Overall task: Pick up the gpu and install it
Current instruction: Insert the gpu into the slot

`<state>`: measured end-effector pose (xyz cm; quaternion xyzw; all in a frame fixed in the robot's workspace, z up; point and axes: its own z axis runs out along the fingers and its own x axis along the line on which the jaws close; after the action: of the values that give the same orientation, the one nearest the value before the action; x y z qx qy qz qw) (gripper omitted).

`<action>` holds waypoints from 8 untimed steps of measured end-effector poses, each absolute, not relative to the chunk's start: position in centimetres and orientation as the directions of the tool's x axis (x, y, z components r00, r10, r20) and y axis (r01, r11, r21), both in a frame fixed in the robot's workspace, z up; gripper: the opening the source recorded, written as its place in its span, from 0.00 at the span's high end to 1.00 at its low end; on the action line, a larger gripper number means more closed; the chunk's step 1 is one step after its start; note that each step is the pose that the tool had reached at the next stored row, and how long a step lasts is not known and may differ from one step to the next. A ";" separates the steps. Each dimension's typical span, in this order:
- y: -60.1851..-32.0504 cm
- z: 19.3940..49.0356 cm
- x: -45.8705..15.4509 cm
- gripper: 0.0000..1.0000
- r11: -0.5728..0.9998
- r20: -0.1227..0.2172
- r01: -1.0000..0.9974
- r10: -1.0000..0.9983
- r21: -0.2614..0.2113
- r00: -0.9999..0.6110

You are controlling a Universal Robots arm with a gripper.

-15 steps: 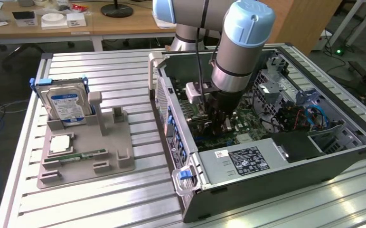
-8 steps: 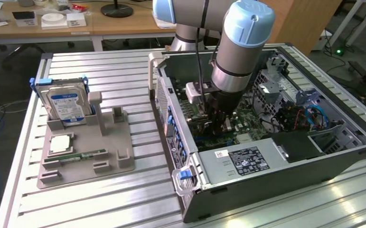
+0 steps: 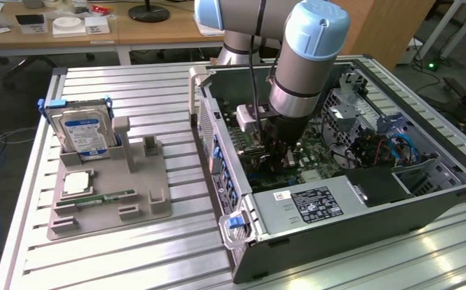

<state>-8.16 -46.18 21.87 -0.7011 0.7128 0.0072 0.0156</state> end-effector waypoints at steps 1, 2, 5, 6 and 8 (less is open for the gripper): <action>-46.2 21.8 -8.2 0.72 0.017 -0.032 -1.000 -0.999 -0.011 -0.016; -46.2 21.8 -8.2 0.72 0.017 -0.032 -1.000 -0.999 -0.012 -0.016; -46.2 21.6 -8.2 0.72 0.017 -0.032 -1.000 -0.999 -0.011 -0.016; -46.2 21.6 -8.2 0.72 0.017 -0.032 -1.000 -0.999 -0.011 -0.016; -46.2 21.6 -8.2 0.72 0.017 -0.032 -1.000 -0.999 -0.012 -0.016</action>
<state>-8.16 -46.18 21.60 -0.7011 0.7128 0.0073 0.0156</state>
